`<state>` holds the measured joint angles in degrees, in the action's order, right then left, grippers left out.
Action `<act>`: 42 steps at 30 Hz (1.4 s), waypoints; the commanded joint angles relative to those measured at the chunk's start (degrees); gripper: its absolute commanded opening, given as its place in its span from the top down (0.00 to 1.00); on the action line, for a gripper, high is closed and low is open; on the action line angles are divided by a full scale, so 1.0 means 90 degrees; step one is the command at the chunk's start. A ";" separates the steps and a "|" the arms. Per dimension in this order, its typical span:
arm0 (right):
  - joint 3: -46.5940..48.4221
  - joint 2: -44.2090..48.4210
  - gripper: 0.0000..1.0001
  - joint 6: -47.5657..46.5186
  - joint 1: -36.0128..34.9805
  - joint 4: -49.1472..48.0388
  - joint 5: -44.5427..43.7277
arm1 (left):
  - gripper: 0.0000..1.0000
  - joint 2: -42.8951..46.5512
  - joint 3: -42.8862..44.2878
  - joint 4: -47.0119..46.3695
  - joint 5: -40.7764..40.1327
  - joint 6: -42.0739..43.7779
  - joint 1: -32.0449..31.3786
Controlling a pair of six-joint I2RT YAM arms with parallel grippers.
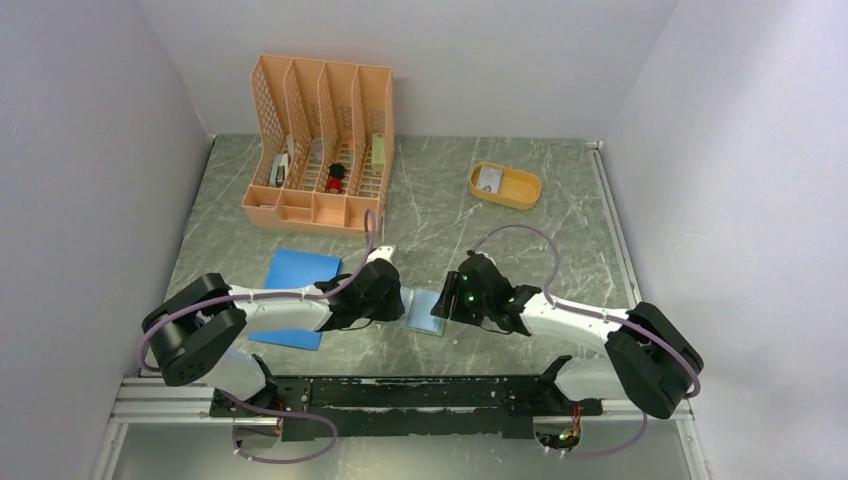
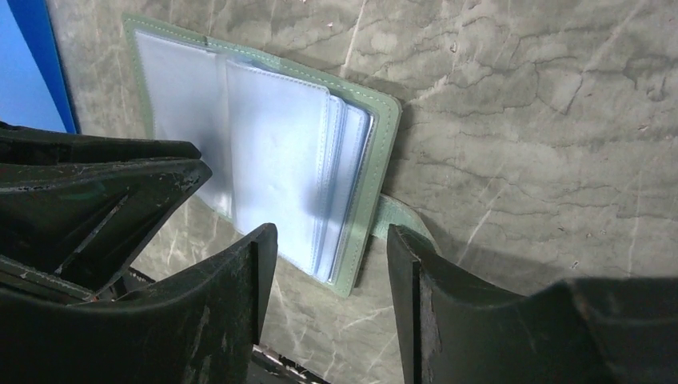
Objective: Put the credit cards into the card holder
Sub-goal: Open the card holder at the center of the board, then move the storage box to the center of the board.
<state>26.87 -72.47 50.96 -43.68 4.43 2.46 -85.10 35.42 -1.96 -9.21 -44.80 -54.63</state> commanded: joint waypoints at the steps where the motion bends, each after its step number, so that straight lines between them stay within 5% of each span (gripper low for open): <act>1: 0.0099 -0.0401 0.43 -0.0211 0.0022 0.0263 -0.0219 | 0.74 -0.0025 0.0037 -0.0135 0.0142 -0.0006 0.0041; 10: 0.0662 -0.1044 0.55 -0.0883 0.0293 0.0264 -0.0271 | 0.73 0.0138 -0.0331 -0.0450 0.0352 -0.0323 0.0037; 20: 0.1344 0.0107 0.48 -0.1277 0.0355 0.1626 -0.0729 | 0.66 0.0515 0.0081 0.0033 0.0077 -0.0118 0.0045; 31: 0.1175 -0.0337 0.54 -0.0850 -0.0002 -0.0001 0.0686 | 0.66 0.0480 0.0155 -0.0109 0.0196 -0.0068 0.0137; 42: 0.1635 0.0340 0.50 -0.1017 0.0087 0.0814 -0.0724 | 0.64 0.1420 -0.0130 0.0201 0.0125 -0.0106 0.0391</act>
<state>36.75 -74.78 43.75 -43.62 7.31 4.32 -78.06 33.26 -1.17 -7.57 -46.15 -51.77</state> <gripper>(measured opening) 0.469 0.345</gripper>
